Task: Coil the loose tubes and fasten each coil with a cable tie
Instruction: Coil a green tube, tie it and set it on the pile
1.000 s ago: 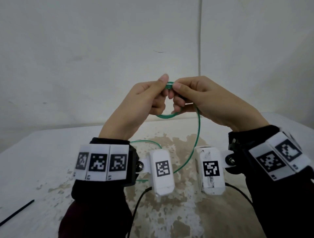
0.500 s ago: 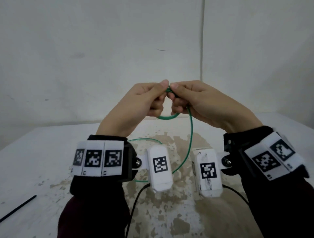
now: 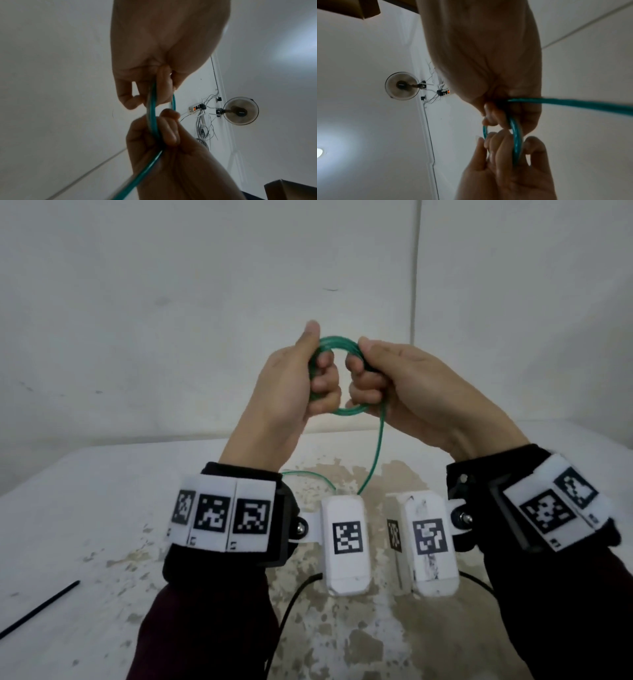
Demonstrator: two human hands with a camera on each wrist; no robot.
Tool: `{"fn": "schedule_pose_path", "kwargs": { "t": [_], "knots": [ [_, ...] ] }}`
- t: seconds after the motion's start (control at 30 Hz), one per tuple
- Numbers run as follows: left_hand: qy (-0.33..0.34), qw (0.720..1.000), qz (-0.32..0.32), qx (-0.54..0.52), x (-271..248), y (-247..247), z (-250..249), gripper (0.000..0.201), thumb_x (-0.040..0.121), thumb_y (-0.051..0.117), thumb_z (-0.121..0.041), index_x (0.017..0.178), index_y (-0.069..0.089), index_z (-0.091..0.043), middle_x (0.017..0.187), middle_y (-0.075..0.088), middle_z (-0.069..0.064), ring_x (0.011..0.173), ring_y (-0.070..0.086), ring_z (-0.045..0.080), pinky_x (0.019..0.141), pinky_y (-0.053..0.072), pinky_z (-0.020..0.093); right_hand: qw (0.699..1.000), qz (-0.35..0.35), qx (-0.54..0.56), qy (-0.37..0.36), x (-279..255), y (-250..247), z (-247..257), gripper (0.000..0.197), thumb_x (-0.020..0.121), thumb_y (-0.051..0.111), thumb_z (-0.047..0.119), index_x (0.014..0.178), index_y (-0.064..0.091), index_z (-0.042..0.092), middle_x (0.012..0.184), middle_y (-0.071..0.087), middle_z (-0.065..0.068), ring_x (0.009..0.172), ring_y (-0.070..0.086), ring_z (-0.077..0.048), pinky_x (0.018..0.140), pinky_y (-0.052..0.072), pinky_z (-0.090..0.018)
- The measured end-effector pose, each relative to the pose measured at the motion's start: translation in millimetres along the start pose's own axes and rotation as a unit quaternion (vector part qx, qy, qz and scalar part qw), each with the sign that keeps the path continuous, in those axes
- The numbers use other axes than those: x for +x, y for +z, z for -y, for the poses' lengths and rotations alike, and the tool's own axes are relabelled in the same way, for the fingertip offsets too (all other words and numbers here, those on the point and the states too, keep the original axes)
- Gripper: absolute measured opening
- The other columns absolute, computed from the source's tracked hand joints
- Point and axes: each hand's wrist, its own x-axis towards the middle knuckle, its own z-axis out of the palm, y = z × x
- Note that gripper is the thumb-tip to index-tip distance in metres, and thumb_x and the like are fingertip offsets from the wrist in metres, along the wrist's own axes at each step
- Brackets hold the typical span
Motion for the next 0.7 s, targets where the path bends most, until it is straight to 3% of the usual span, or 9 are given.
{"fn": "schedule_pose_path", "kwargs": {
  "t": [0.13, 0.23, 0.33, 0.43, 0.57, 0.7],
  "knots": [
    [-0.01, 0.997, 0.073, 0.036, -2, 2, 3, 0.04, 0.103, 0.034, -0.032, 0.066, 0.031, -0.016, 0.051, 0.026, -0.005, 0.041, 0.033, 0.013, 0.047, 0.033, 0.018, 0.998, -0.001, -0.07, -0.006, -2, -7, 1, 0.035, 0.104, 0.033, 0.026, 0.074, 0.046, 0.013, 0.052, 0.026, 0.009, 0.048, 0.025, -0.009, 0.061, 0.04, -0.019],
    [0.01, 0.999, 0.047, -0.003, -4, 6, 2, 0.04, 0.102, 0.036, -0.029, 0.066, 0.038, -0.014, 0.05, 0.028, -0.005, 0.042, 0.036, 0.012, 0.051, 0.038, 0.018, 0.997, -0.013, -0.065, -0.028, -2, -6, 4, 0.035, 0.104, 0.033, 0.026, 0.075, 0.048, 0.012, 0.053, 0.028, 0.007, 0.051, 0.026, -0.01, 0.057, 0.037, -0.017],
    [0.019, 0.998, 0.053, 0.018, -2, 6, 6, 0.034, 0.1, 0.042, -0.026, 0.074, 0.056, -0.01, 0.058, 0.049, -0.001, 0.064, 0.059, 0.02, 0.072, 0.049, 0.027, 0.993, -0.032, -0.102, -0.045, -3, -10, 6, 0.036, 0.104, 0.034, 0.027, 0.074, 0.048, 0.012, 0.055, 0.027, 0.005, 0.056, 0.021, -0.014, 0.061, 0.033, -0.023],
    [0.033, 0.994, 0.036, 0.102, -1, -4, 8, 0.014, 0.088, 0.062, -0.027, 0.085, 0.072, -0.018, 0.077, 0.063, -0.003, 0.083, 0.06, 0.015, 0.094, 0.046, 0.036, 0.991, -0.05, -0.117, -0.042, -6, -19, 9, 0.036, 0.103, 0.035, 0.028, 0.073, 0.049, 0.014, 0.053, 0.028, 0.009, 0.051, 0.023, -0.011, 0.064, 0.038, -0.025],
    [0.059, 0.994, 0.022, 0.085, -1, -6, 7, 0.019, 0.077, 0.069, -0.021, 0.092, 0.072, -0.01, 0.069, 0.065, -0.009, 0.071, 0.058, 0.007, 0.074, 0.048, 0.016, 0.991, -0.056, -0.113, -0.042, -6, -21, 11, 0.036, 0.104, 0.035, 0.029, 0.074, 0.049, 0.013, 0.053, 0.027, 0.009, 0.05, 0.023, -0.011, 0.062, 0.04, -0.024],
    [0.055, 0.995, 0.03, 0.083, -1, -6, 9, 0.024, 0.072, 0.069, -0.024, 0.089, 0.07, -0.007, 0.066, 0.062, -0.005, 0.068, 0.056, 0.009, 0.071, 0.048, 0.016, 0.991, -0.053, -0.12, -0.035, -6, -22, 10, 0.036, 0.103, 0.035, 0.029, 0.074, 0.049, 0.014, 0.053, 0.027, 0.009, 0.05, 0.024, -0.01, 0.061, 0.039, -0.024]
  ]
}}
